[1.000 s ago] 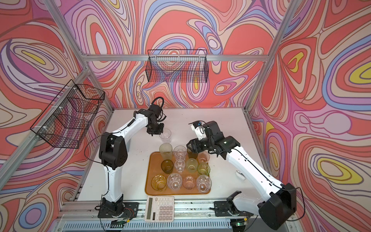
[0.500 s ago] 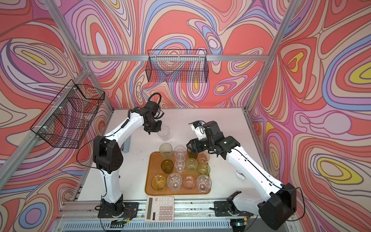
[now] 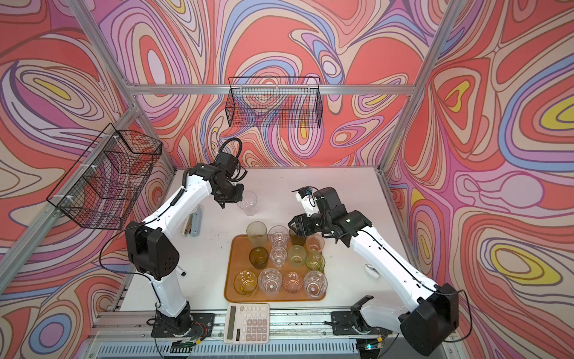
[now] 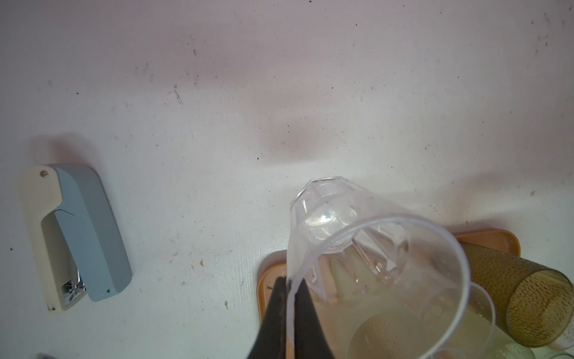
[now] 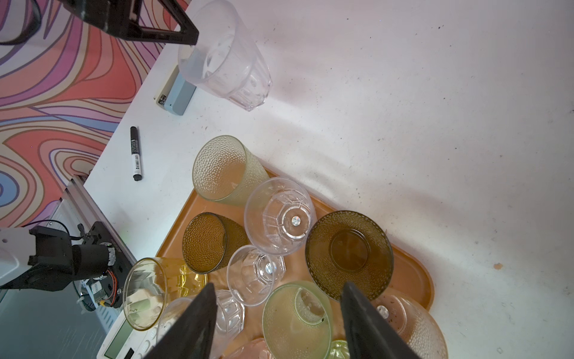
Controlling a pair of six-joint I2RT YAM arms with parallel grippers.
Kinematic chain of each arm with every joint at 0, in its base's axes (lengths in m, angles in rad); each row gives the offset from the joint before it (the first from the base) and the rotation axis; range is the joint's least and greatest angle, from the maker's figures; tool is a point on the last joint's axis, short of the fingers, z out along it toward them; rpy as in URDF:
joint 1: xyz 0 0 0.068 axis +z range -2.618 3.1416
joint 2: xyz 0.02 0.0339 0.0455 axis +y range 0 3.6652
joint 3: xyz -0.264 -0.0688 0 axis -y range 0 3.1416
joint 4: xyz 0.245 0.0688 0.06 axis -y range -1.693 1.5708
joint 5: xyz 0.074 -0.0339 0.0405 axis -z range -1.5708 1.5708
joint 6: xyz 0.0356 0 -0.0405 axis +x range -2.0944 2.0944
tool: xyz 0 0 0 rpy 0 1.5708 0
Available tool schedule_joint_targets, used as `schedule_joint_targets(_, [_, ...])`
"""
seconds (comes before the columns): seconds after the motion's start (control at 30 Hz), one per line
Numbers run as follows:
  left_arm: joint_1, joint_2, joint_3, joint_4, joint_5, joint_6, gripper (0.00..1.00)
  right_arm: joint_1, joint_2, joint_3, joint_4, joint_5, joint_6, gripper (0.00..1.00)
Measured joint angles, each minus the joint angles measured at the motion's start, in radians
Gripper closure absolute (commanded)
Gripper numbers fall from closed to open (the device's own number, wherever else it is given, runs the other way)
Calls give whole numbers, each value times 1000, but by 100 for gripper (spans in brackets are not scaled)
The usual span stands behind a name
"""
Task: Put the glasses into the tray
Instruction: 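Lift the clear tumbler with the left gripper and carry it toward the tray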
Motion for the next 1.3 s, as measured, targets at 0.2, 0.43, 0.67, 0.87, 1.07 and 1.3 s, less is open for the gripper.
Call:
schedule_joint_targets(0.2, [0,-58,-28,-31,-13,0,100,0,0,0,8,0,4,34])
schedule_joint_targets(0.43, [6,-130,-80,-74,-29,1,100,0,0,0,14,0,10,34])
schedule_joint_targets(0.67, [10,-197,-142,-88,-33,0,100,0,0,0,19,0,10,34])
schedule_joint_targets(0.87, [10,-233,-171,-106,-35,-3,100,0,0,0,22,0,11,34])
schedule_joint_targets(1.07, [10,-288,-221,-125,-35,-15,100,0,0,-2,23,0,11,34])
schedule_joint_targets(1.3, [10,-360,-302,-139,-31,-30,100,0,0,-2,26,0,11,34])
